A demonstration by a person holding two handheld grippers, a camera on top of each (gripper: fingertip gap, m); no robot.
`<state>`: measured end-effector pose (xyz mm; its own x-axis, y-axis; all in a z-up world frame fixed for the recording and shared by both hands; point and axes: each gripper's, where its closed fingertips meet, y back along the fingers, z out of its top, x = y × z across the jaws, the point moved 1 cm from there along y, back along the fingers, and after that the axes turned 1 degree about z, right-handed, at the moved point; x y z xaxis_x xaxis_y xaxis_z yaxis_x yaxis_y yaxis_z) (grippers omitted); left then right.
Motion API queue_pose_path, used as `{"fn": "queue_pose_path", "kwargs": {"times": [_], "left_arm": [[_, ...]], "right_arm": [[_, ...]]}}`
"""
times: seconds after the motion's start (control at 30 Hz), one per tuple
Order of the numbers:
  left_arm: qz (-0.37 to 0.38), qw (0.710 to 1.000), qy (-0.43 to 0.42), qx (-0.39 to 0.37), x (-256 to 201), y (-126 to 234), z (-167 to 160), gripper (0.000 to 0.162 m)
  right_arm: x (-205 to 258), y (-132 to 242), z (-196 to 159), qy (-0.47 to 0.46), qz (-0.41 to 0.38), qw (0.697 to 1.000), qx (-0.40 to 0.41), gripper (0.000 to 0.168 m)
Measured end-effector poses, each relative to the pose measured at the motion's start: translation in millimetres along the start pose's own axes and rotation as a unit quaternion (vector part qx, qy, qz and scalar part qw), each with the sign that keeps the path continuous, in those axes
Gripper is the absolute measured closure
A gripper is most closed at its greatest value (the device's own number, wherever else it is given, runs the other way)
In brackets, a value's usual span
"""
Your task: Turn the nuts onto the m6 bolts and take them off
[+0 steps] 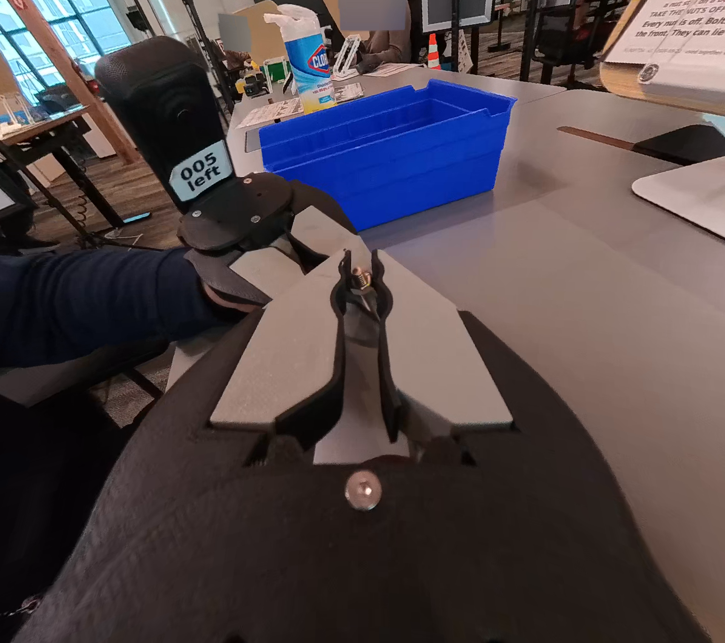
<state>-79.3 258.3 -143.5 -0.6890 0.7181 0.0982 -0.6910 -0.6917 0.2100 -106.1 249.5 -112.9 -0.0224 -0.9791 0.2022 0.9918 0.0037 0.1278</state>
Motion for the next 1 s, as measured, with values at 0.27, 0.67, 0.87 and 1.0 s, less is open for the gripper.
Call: {"fn": "queue_pose_path", "kwargs": {"times": [0.27, 0.67, 0.87, 1.0], "left_arm": [[0.008, 0.999, -0.03, 0.012, 0, 2, 0, 0.159], [0.088, 0.996, 0.026, 0.021, 38, 11, -5, 0.16], [0.078, 0.996, 0.008, 0.031, 31, 8, -6, 0.16], [0.067, 0.997, -0.003, 0.034, 25, 7, -5, 0.16]], "right_arm": [[4, 0, 0, -0.011, 0.015, 1.0, -0.004, 0.162], [-15, 11, 10, -0.053, -0.01, 0.998, -0.043, 0.14], [-10, 2, 2, -0.021, -0.02, 0.999, -0.02, 0.141], [-2, -4, 0, -0.021, 0.002, 1.0, -0.018, 0.139]]}}
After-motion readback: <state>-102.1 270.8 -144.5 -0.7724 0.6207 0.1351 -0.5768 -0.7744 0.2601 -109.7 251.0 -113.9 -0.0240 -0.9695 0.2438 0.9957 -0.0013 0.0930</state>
